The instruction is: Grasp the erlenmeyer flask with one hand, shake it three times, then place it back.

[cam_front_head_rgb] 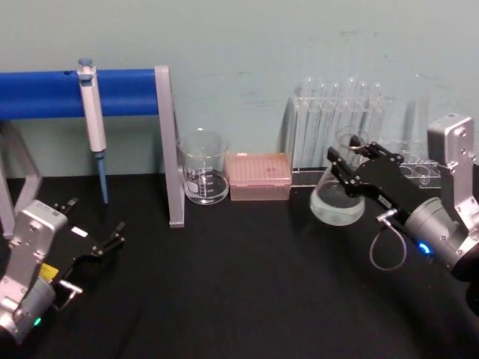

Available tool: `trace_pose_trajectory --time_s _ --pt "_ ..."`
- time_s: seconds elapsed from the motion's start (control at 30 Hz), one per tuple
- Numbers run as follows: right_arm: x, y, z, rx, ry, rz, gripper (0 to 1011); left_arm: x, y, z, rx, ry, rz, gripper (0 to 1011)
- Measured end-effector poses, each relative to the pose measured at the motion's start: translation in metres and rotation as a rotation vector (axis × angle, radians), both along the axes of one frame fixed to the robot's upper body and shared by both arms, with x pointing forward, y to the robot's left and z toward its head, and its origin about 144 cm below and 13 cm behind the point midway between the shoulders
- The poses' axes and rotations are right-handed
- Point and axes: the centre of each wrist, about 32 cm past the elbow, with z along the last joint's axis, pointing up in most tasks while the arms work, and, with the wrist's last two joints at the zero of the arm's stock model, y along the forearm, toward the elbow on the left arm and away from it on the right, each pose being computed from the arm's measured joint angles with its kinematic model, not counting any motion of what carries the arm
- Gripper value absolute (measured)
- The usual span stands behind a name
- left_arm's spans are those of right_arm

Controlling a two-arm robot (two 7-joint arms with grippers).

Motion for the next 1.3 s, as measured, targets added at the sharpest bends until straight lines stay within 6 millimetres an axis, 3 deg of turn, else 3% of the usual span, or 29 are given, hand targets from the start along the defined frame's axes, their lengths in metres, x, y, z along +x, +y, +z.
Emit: trace_pose_trajectory --time_s 0.83,1.3 --pt "0.001 0.043 0.001 0.005 0.029 0.334 458 0.000 0.000 0.000 0.000 0.000 0.000 1001" --pt "0.001 0.050 0.000 0.007 0.044 0.411 458 0.000 0.000 0.000 0.000 0.000 0.000 1001"
